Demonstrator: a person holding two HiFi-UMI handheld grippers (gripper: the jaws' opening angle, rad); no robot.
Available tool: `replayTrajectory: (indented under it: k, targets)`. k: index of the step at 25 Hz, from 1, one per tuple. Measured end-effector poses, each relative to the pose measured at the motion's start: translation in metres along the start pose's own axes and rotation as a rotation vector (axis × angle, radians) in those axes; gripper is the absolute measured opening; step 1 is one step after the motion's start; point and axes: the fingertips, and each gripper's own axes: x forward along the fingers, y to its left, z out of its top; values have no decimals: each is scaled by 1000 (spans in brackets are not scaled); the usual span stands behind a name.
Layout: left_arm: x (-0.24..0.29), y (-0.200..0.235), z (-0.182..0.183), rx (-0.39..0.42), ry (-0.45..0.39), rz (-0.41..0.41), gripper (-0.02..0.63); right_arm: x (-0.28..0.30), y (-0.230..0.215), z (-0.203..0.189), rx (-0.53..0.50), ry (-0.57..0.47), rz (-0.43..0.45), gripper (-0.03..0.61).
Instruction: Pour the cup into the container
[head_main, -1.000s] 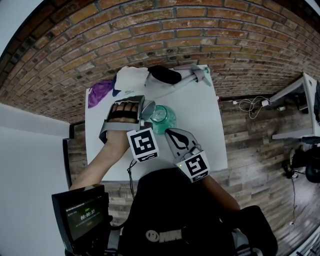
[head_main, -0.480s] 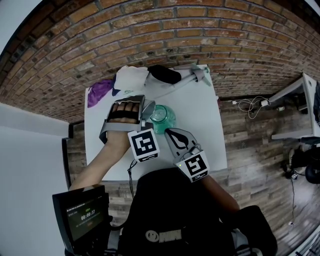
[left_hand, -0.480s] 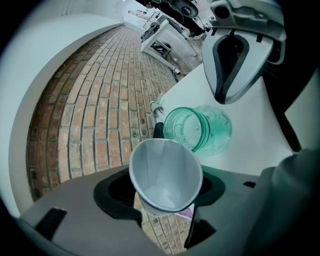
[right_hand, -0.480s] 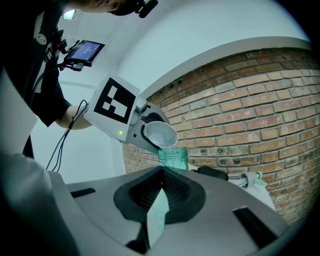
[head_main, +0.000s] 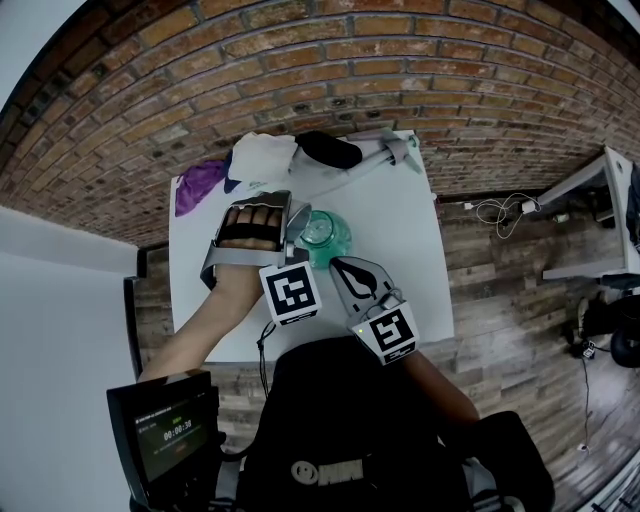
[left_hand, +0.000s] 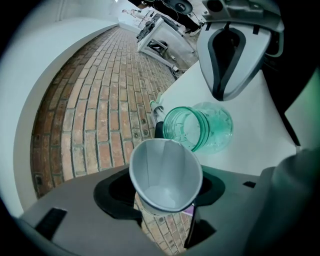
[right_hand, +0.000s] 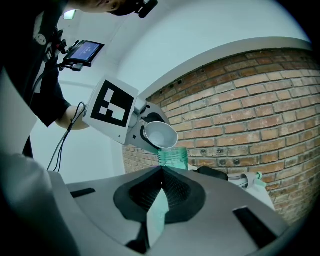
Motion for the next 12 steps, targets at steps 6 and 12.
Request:
replayTrajectory:
  k: [6, 12]
  targets:
    - [-2, 26, 2, 18, -3, 153, 288, 0, 0, 0, -1, -1, -1, 3]
    - [-2, 26, 4, 32, -5, 174, 288, 1, 1, 0, -2, 0, 1, 3]
